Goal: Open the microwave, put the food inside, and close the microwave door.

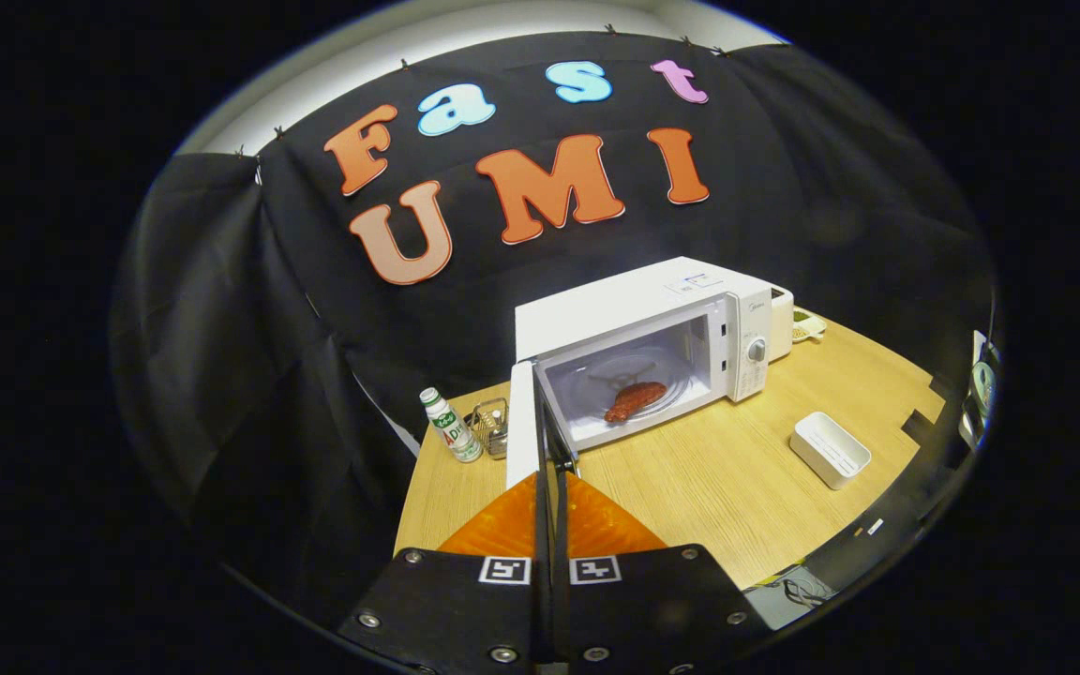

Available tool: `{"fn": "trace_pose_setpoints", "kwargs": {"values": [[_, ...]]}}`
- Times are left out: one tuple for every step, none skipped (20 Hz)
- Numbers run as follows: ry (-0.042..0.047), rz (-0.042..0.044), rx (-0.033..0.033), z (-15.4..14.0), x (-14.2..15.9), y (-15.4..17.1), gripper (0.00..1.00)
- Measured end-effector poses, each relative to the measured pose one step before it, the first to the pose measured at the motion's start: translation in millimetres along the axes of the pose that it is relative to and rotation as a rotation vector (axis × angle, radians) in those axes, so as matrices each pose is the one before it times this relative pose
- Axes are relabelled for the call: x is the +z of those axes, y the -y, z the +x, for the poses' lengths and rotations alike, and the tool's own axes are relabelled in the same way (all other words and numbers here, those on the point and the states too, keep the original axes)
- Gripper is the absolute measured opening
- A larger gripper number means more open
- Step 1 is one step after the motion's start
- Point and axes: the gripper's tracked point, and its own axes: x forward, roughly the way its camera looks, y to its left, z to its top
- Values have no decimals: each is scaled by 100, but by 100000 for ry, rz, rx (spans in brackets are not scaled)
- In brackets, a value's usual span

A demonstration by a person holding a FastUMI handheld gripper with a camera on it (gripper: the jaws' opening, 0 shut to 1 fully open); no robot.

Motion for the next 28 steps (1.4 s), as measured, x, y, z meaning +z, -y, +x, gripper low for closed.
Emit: {"fn": "trace_pose_setpoints", "kwargs": {"values": [[55, -2423, -390, -408, -589, -1274, 1], [197, -1375, -1837, -366, -686, -1050, 1], [-531, -2113, -1519, -241, -920, -1011, 1], [438, -3078, -921, -219, -604, -1211, 1], [412, -3791, -2005, 105, -632, -1083, 1], [183, -2492, -2683, 30, -801, -860, 1], [-1674, -1402, -1737, 102, -1301, -144, 1], [-1539, -688, -2555, 36, -1397, -422, 1], [315, -3624, -2687, 455, -751, -438, 1], [-428, -4012, -2593, 479, -739, -138, 1], [-1134, -1432, -1114, 470, -1247, -427, 1], [-1505, 11, -1713, 625, -833, -639, 1], [-1239, -500, -1891, 702, -984, 108, 1], [-267, -1364, -2015, 648, -626, 232, 1], [-467, -521, -2116, 634, -660, 475, 1], [-1002, 686, -1594, 495, -493, 545, 1], [-576, 1119, -1763, 546, -303, 610, 1], [888, 2066, -156, 232, 154, 376, 1], [-185, -433, -2154, 802, 6, 598, 1], [906, -365, -1815, 198, 430, 964, 1], [426, 659, -822, 292, 84, 533, 1], [309, 759, -843, 300, 82, 740, 1], [-117, 731, -181, 418, 152, 674, 1], [-45, 645, -856, 583, 136, 890, 1], [178, 710, -1497, 679, 140, 1061, 1], [47, 779, -1660, 413, 267, 1139, 1], [243, 620, -1519, 704, 237, 1020, 1], [191, 327, -1409, 811, 133, 932, 1]]}}
